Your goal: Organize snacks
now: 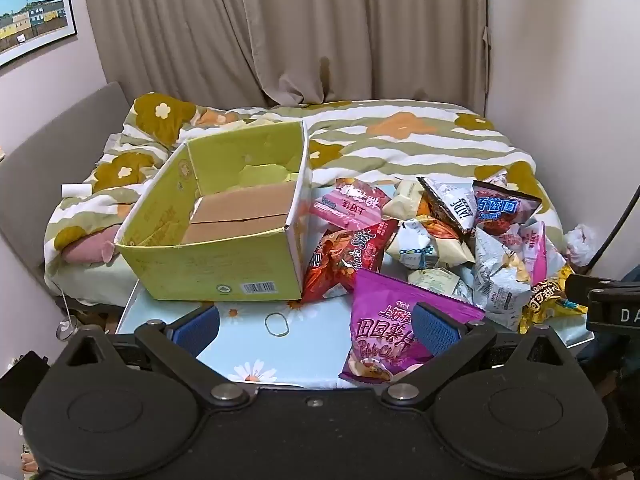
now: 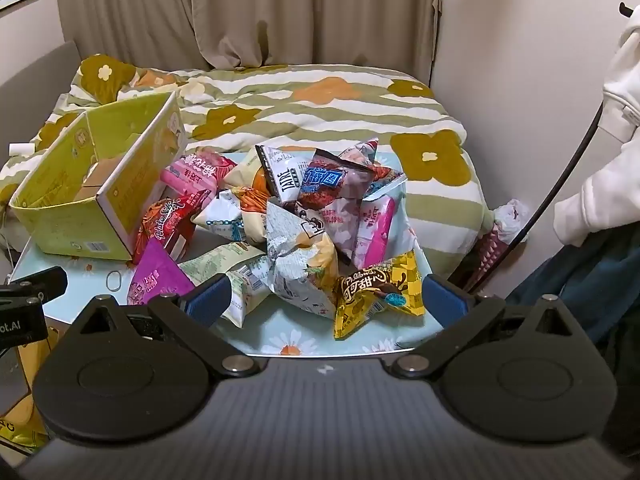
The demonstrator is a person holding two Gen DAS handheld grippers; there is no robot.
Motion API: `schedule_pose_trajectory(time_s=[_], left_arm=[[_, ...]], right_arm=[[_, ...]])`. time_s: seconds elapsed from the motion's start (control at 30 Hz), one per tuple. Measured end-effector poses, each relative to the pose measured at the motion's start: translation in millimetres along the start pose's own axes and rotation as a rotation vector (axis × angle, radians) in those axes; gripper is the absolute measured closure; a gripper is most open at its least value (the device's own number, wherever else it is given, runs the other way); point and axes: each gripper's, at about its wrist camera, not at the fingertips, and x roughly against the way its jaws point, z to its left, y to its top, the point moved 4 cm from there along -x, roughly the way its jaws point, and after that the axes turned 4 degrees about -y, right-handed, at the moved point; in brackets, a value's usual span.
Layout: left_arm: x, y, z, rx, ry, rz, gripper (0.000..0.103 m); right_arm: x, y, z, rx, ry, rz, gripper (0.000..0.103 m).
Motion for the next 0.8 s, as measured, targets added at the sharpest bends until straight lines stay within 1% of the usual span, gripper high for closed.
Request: schedule_pose_trajectory(time_s=[0.17, 0.27, 0.33, 0.8], left_arm=[[4, 1, -1, -0.011, 0.024, -0.021, 0.0], [-3, 6, -17, -0.031, 0.028, -0.024, 0.0], [1, 4, -2, -0.026, 0.005, -0.031, 0.0], [2, 5, -1, -0.009, -0.012, -0.03, 0.0]], right_arm=[[-1, 1, 1, -0.002, 0.0, 0.004, 0.0], [-1, 2, 1, -0.004, -0.002, 0.004, 0.0], [1, 2, 2, -0.005, -0.004, 0.004, 0.0], [0, 2, 2, 0.0, -0.003, 0.002, 0.0]])
